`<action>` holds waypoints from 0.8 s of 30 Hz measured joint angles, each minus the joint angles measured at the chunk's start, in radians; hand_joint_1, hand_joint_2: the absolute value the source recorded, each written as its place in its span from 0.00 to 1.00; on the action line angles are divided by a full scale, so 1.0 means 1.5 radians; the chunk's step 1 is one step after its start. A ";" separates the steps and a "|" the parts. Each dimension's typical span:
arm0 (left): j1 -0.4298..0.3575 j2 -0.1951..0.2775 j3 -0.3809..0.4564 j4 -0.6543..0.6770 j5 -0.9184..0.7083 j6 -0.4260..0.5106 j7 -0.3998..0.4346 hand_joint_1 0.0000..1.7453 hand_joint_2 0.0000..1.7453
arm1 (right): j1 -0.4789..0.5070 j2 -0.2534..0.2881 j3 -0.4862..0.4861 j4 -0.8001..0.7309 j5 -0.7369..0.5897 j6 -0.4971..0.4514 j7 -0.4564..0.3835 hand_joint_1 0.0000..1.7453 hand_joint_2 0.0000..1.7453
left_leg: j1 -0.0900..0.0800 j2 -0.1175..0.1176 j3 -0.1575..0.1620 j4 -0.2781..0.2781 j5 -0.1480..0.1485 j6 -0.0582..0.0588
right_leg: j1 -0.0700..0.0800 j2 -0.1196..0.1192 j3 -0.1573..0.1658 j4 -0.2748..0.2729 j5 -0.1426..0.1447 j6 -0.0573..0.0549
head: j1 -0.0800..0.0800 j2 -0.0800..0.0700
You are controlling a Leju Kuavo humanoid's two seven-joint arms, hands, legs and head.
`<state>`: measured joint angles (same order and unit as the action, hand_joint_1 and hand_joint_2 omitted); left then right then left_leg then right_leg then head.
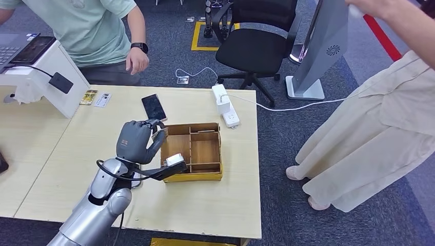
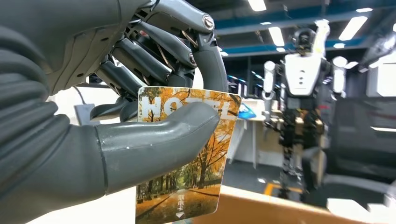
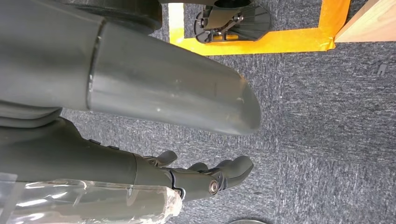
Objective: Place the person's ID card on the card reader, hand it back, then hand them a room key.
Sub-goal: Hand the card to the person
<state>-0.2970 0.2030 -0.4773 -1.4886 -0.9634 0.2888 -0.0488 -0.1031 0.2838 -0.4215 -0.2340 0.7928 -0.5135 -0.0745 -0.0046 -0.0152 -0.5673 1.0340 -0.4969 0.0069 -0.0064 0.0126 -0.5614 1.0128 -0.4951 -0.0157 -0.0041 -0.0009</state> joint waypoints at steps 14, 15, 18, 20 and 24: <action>-0.076 0.017 0.083 0.028 0.045 0.025 -0.009 1.00 1.00 | 0.003 0.000 0.003 0.000 0.001 0.000 0.001 0.00 0.00 | 0.000 0.000 0.000 0.000 0.000 0.000 | 0.000 0.000 0.000 0.000 0.000 0.000 | 0.000 0.000; -0.083 0.017 0.087 0.032 0.048 0.025 -0.009 1.00 1.00 | 0.003 0.000 0.004 0.000 0.000 0.000 0.001 0.00 0.00 | 0.000 0.000 0.000 0.000 0.000 0.000 | 0.000 0.000 0.000 0.000 0.000 0.000 | 0.000 0.000; -0.102 0.016 0.094 0.047 0.055 0.027 -0.008 1.00 1.00 | 0.003 0.000 0.006 0.000 0.000 0.000 0.003 0.00 0.00 | 0.000 0.000 0.000 0.000 0.000 0.000 | 0.000 0.000 0.000 0.000 0.000 0.000 | 0.000 0.000; -0.113 0.014 0.098 0.056 0.060 0.032 -0.008 1.00 1.00 | 0.003 0.000 0.008 0.000 0.000 0.000 0.005 0.00 0.00 | 0.000 0.000 0.000 0.000 0.000 0.000 | 0.000 0.000 0.000 0.000 0.000 0.000 | 0.000 0.000; -0.130 0.007 0.103 0.072 0.067 0.040 -0.008 1.00 1.00 | 0.003 0.000 0.010 0.000 0.000 0.001 0.007 0.00 0.00 | 0.000 0.000 0.000 0.000 0.000 0.000 | 0.000 0.000 0.000 0.000 0.000 0.000 | 0.000 0.000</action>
<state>-0.4918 0.2141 -0.3221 -1.3807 -0.8633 0.3485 -0.0613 -0.0990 0.2838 -0.4058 -0.2335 0.7932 -0.5119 -0.0640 -0.0046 -0.0153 -0.5674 1.0341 -0.4965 0.0064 -0.0064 0.0129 -0.5617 1.0130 -0.4950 -0.0158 -0.0039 -0.0010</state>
